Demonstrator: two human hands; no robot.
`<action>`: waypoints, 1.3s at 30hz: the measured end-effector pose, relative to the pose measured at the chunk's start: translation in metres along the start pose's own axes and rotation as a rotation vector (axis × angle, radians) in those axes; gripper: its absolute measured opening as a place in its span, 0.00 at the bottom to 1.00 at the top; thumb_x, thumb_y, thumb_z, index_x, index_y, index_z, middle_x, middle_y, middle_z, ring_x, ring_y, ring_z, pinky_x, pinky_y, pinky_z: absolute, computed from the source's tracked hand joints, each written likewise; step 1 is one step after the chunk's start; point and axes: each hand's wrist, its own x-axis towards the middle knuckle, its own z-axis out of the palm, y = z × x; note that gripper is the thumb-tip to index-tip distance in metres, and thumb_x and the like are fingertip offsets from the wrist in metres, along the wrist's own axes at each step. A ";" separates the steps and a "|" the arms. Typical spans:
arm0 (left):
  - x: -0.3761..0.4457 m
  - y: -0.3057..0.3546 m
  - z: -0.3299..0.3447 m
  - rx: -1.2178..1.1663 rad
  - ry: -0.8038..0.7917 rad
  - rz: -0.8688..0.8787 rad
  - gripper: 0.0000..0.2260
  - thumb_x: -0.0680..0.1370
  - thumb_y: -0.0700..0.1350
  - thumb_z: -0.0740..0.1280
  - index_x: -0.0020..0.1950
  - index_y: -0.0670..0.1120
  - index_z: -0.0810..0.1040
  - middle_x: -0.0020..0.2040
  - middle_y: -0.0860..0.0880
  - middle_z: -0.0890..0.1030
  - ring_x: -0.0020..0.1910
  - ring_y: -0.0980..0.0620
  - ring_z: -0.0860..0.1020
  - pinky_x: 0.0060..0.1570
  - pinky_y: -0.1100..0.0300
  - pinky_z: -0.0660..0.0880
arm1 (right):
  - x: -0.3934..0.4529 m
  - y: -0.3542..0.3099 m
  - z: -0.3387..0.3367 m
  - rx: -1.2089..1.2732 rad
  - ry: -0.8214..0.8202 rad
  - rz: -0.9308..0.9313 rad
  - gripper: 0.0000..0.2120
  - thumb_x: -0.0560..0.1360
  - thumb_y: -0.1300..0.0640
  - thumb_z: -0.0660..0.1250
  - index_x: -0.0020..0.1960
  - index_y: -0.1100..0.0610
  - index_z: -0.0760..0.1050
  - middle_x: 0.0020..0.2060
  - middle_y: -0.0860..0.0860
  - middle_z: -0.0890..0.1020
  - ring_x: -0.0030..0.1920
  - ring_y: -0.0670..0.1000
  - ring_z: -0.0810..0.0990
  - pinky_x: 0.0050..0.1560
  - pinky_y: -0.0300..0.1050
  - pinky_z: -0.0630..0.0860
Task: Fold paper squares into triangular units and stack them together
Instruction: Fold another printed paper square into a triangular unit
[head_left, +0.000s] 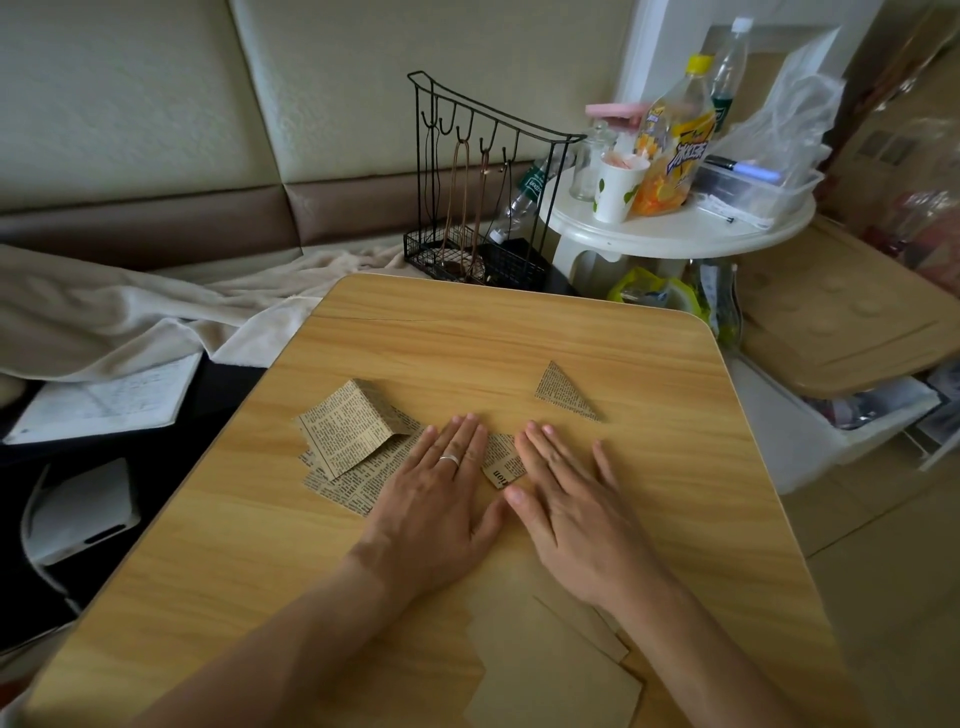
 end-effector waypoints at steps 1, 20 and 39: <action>0.002 0.001 -0.001 -0.008 -0.006 0.035 0.37 0.79 0.63 0.37 0.84 0.45 0.43 0.84 0.46 0.44 0.82 0.53 0.39 0.81 0.55 0.38 | 0.000 0.000 0.000 0.002 0.003 0.001 0.36 0.79 0.32 0.27 0.83 0.46 0.36 0.82 0.39 0.35 0.78 0.36 0.28 0.80 0.54 0.30; -0.004 -0.001 0.001 -0.032 0.021 -0.048 0.31 0.84 0.58 0.43 0.84 0.46 0.42 0.83 0.49 0.40 0.82 0.54 0.36 0.80 0.54 0.40 | 0.001 0.001 0.004 0.017 0.043 -0.003 0.37 0.79 0.33 0.26 0.84 0.46 0.40 0.82 0.38 0.39 0.79 0.35 0.31 0.81 0.54 0.34; -0.003 0.000 0.003 -0.043 0.037 -0.060 0.35 0.79 0.61 0.36 0.84 0.46 0.46 0.84 0.49 0.44 0.82 0.54 0.39 0.80 0.54 0.39 | 0.001 -0.003 0.003 -0.075 0.064 0.061 0.37 0.80 0.33 0.27 0.85 0.46 0.42 0.83 0.40 0.42 0.81 0.39 0.36 0.81 0.62 0.37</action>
